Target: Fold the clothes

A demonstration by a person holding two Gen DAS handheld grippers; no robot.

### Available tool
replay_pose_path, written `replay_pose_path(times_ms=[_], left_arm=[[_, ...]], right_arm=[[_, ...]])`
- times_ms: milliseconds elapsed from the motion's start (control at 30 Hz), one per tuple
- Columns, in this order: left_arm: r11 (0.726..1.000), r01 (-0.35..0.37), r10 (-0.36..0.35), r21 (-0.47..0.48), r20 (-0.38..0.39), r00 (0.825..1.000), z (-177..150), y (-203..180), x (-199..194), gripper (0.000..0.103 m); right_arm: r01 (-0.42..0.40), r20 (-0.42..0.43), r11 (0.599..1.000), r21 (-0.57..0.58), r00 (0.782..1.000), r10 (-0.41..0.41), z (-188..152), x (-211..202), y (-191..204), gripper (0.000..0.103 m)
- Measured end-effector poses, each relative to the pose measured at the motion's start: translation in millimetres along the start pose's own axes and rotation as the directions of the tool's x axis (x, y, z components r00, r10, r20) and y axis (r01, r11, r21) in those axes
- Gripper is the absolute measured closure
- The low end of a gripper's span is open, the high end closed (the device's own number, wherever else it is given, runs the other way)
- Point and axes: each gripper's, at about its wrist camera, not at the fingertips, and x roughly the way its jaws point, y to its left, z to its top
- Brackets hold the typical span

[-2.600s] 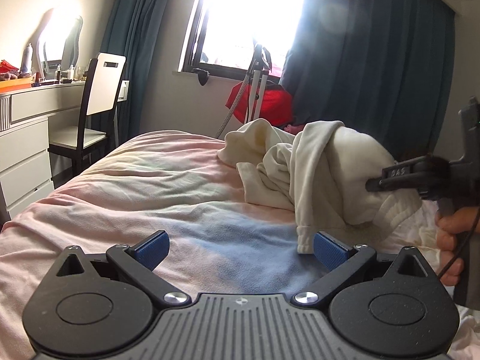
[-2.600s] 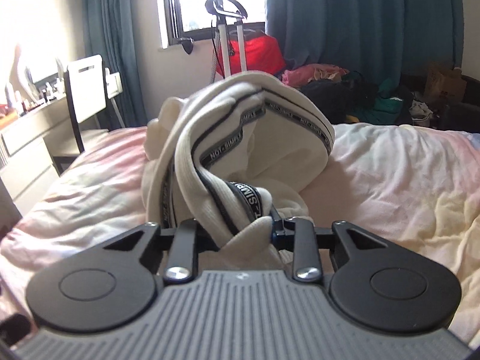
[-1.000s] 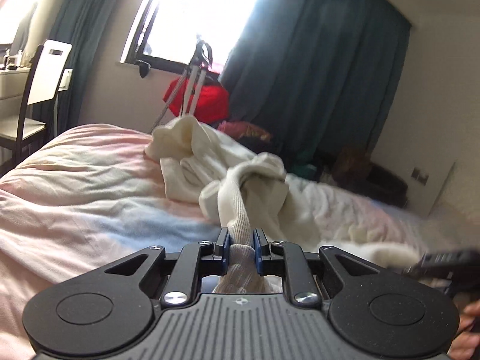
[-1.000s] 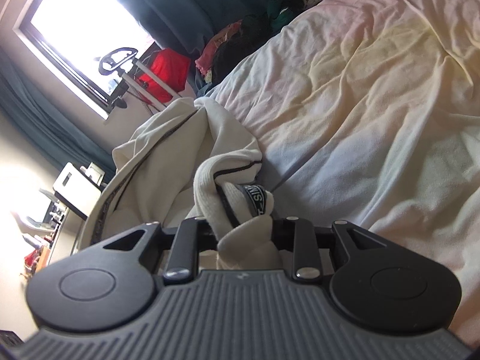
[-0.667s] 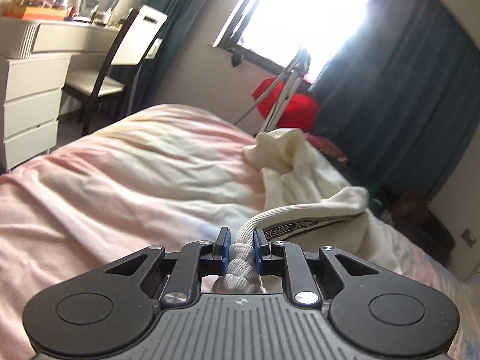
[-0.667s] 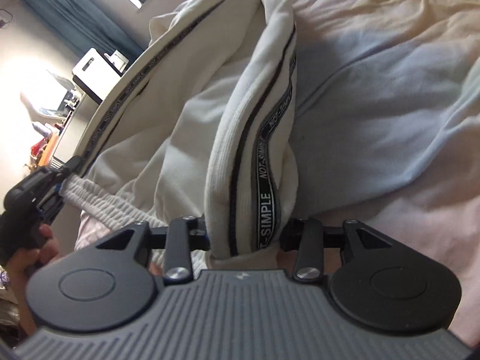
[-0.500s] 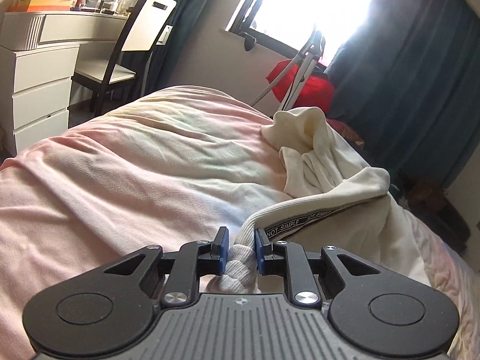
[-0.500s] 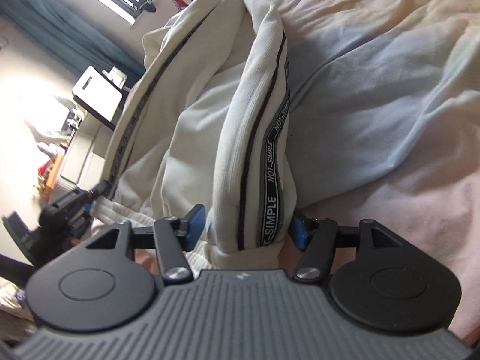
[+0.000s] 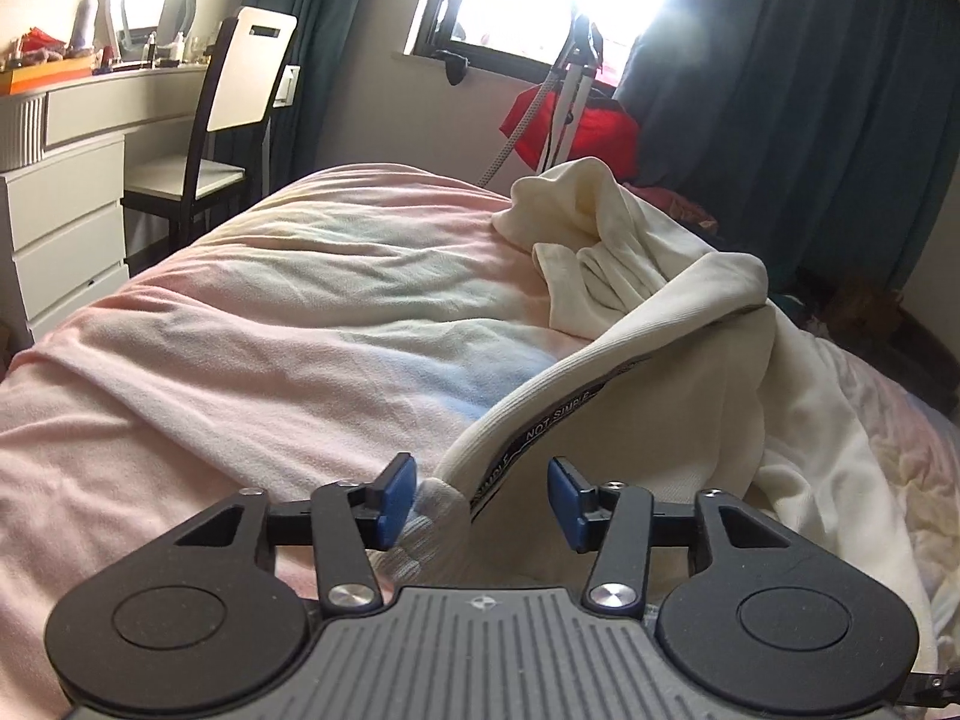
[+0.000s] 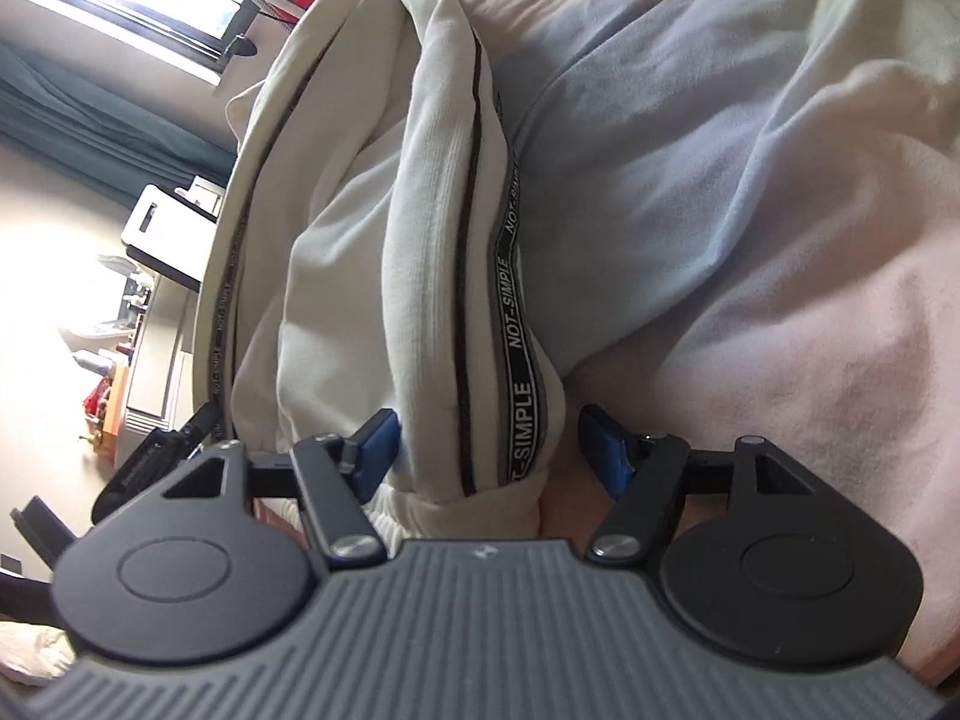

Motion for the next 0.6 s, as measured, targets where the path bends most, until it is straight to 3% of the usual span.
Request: replay_pose_path(times_ms=[33, 67, 133, 267, 467, 500, 567, 600], left_arm=[[1.000, -0.025, 0.025, 0.002, 0.011, 1.000, 1, 1, 0, 0.080], [0.999, -0.048, 0.048, 0.001, 0.021, 0.999, 2, 2, 1, 0.082], [0.998, -0.045, 0.046, -0.037, 0.043, 0.998, 10, 7, -2, 0.085], [0.996, -0.042, 0.050, -0.074, 0.106, 0.993, 38, 9, -13, 0.088], [0.992, -0.020, 0.039, -0.123, 0.151, 0.988, 141, 35, -8, 0.089], [0.992, -0.037, 0.056, -0.117, 0.162, 0.985, 162, 41, -4, 0.101], [0.985, -0.152, 0.168, -0.084, 0.257, 0.952, 204, 53, -4, 0.103], [0.981, -0.171, 0.190, -0.094, 0.284, 0.940, 224, 65, 0, 0.103]], right_arm=[[-0.015, 0.009, 1.000, -0.010, 1.000, 0.015, -1, -2, 2, 0.045], [-0.018, 0.022, 0.999, -0.029, 1.000, 0.018, -2, -5, 6, 0.056], [-0.014, 0.040, 0.999, -0.044, 0.999, 0.016, -2, -9, 11, 0.066], [-0.046, 0.078, 0.998, -0.044, 0.996, 0.049, -6, -20, 20, 0.070], [-0.186, 0.102, 0.980, -0.064, 0.976, 0.192, -36, -10, 77, 0.072], [-0.212, 0.098, 0.975, -0.062, 0.971, 0.217, -40, -3, 88, 0.072], [-0.242, 0.083, 0.968, -0.061, 0.965, 0.247, -46, 17, 114, 0.073], [-0.252, 0.072, 0.966, -0.062, 0.964, 0.256, -45, 32, 128, 0.073]])
